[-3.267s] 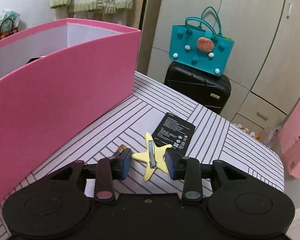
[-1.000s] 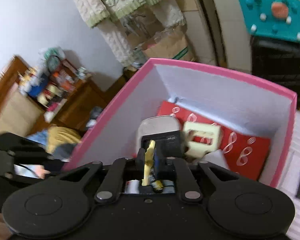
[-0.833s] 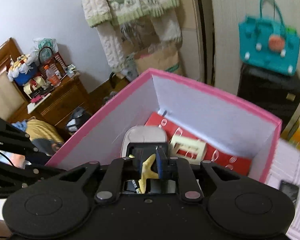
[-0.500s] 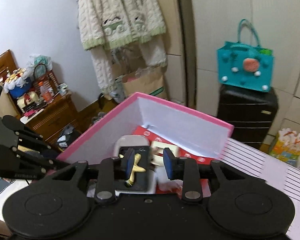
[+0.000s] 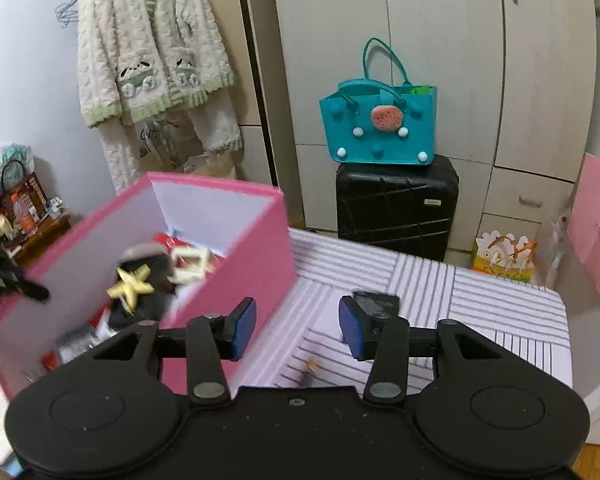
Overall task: Organize rigid objects
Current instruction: 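Move the right gripper to the second AA battery and grasp it, then carry the AA battery into the pink box and open the right gripper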
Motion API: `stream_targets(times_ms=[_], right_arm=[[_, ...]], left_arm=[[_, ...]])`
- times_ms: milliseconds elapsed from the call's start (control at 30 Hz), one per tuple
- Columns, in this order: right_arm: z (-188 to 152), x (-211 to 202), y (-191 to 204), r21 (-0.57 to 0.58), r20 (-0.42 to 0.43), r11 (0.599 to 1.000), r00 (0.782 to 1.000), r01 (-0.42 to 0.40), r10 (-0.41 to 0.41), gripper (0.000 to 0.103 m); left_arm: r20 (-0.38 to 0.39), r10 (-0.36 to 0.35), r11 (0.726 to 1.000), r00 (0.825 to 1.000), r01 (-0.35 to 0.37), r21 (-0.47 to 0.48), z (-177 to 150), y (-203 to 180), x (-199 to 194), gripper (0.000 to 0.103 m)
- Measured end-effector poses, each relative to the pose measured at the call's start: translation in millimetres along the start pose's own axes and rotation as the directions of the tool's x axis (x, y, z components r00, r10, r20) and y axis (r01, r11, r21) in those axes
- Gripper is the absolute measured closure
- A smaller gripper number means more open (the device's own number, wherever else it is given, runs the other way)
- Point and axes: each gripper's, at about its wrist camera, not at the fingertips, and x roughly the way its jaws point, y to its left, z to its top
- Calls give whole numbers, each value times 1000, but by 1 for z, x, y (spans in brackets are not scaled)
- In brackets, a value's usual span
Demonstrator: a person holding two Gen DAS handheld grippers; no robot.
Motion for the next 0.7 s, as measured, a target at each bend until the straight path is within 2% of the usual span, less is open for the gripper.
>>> stream_targets(times_ms=[100,200,467,567,633,700], right_arm=[[-22,13,-6,-18,8,1000,1000,9,-9,44],[-39,29,-15,19,-4,1000,1000,3,-3,43],[-57,51,-10,32,-57,999,998,11,-9,44],[-60,53,-5,24,-54,999,998,22,-20,50],[-62,56,0,-4,-52,999,998,36,-36,58],[-65,60,4,-18,-52,999,997,49,-49,72]], left_arm=[[-1,4,1000,1000,-4,-11,1,-1,0,92],[0,9,1000,1000,-9,-20,0,-1,1,92],[1,14,999,1000,-14,-30,0,-1,1,91],[1,10,999,1000,-10,-33,0,-1,1,91],[1,10,999,1000,-10,-34,-1,-1,1,91],[0,10,999,1000,-10,-35,-1,-1,1,91]])
